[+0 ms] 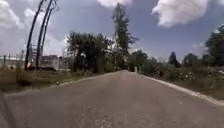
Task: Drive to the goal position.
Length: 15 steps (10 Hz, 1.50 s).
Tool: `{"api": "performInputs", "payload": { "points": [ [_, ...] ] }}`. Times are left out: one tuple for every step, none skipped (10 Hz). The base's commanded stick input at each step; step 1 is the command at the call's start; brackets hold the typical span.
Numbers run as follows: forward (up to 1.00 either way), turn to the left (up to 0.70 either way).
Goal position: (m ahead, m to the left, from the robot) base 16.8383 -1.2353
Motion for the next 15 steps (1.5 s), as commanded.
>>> {"api": "performInputs", "payload": {
  "points": [
    [0.50,0.00],
    [0.50,0.00],
    [0.50,0.00],
    [0.50,0.00],
    [0.50,0.00],
    [0.50,0.00],
    [0.50,0.00],
    [0.50,0.00],
    [0.50,0.00],
    [0.50,0.00],
    [0.50,0.00],
    [0.50,0.00],
    [0.50,0.00],
    [0.50,0.00],
    [0.50,0.00]
  ]
}}
